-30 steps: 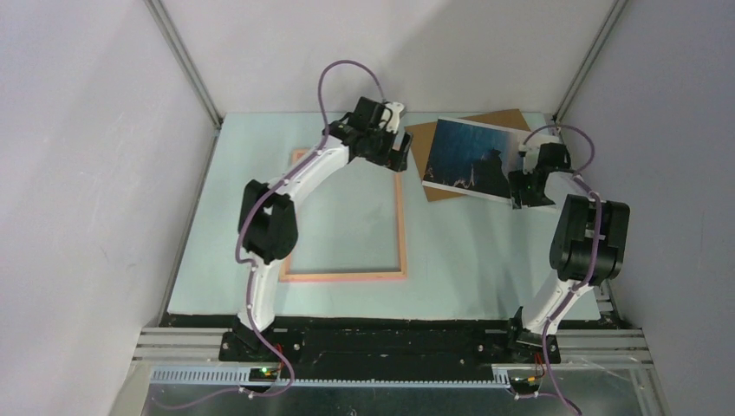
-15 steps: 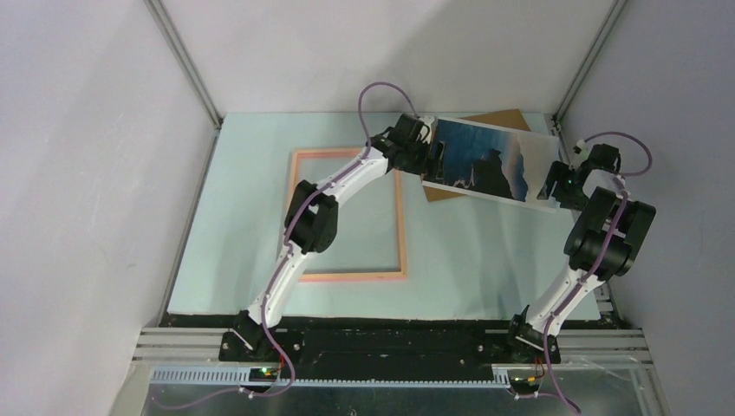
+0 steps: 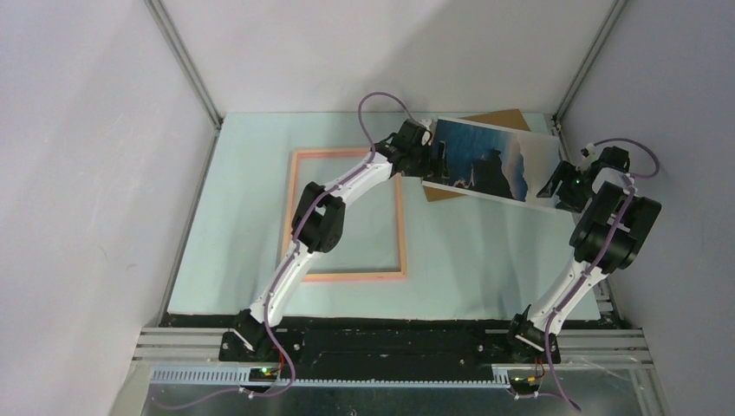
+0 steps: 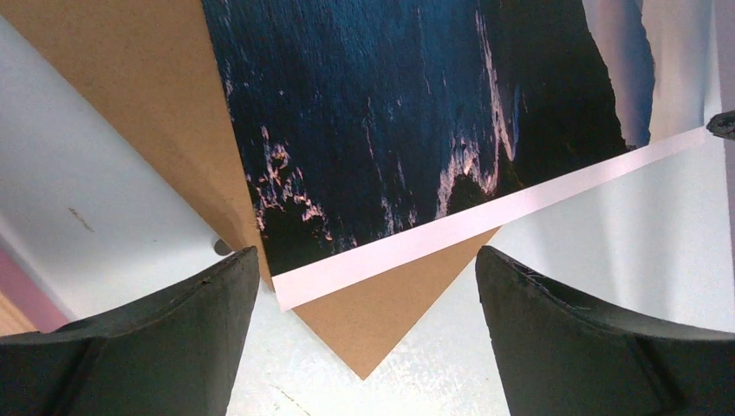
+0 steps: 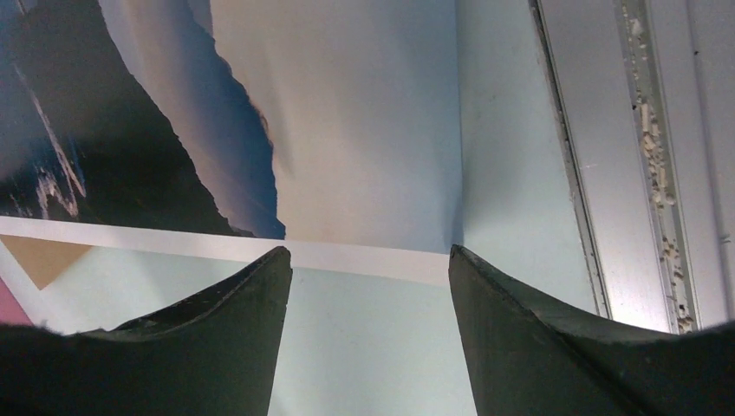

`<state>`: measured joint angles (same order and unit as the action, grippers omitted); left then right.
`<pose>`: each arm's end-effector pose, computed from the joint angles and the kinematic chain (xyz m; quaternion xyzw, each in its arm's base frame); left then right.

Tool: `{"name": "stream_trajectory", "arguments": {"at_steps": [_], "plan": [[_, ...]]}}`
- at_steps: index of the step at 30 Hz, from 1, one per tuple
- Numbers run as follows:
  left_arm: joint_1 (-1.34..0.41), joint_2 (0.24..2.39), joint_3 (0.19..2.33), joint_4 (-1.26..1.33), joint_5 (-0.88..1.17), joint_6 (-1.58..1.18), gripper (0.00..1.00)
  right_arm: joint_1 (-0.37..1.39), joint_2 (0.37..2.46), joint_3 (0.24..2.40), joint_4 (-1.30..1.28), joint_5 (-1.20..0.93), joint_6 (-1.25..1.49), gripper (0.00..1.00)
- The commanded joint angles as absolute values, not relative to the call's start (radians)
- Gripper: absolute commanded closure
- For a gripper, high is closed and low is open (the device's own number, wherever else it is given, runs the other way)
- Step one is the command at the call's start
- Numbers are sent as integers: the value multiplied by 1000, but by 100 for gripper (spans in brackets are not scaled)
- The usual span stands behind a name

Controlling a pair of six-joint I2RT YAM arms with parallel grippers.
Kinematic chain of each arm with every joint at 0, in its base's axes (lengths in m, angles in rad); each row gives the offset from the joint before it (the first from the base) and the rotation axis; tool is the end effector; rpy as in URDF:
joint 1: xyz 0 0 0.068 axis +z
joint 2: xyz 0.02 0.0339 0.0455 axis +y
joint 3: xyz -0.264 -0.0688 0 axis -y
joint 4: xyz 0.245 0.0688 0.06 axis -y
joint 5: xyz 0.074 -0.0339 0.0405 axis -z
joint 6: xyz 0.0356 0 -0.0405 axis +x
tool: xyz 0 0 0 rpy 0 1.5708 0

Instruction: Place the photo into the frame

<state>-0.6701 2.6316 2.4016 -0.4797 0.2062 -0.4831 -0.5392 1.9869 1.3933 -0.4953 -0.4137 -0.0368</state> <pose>0.4541 -0.3692 0.1740 0.1272 0.8960 -0.3047 0.2970 0.3615 -0.1997 0.1732 0.1888 0.9328 0.1249 0.2806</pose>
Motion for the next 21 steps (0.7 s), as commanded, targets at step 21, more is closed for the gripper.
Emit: {"name": "stream_trajectory", "arguments": {"at_steps": [21], "plan": [[-684, 2667, 2428, -434, 273, -613, 2, -565, 2047, 1519, -542, -416, -50, 30]]}}
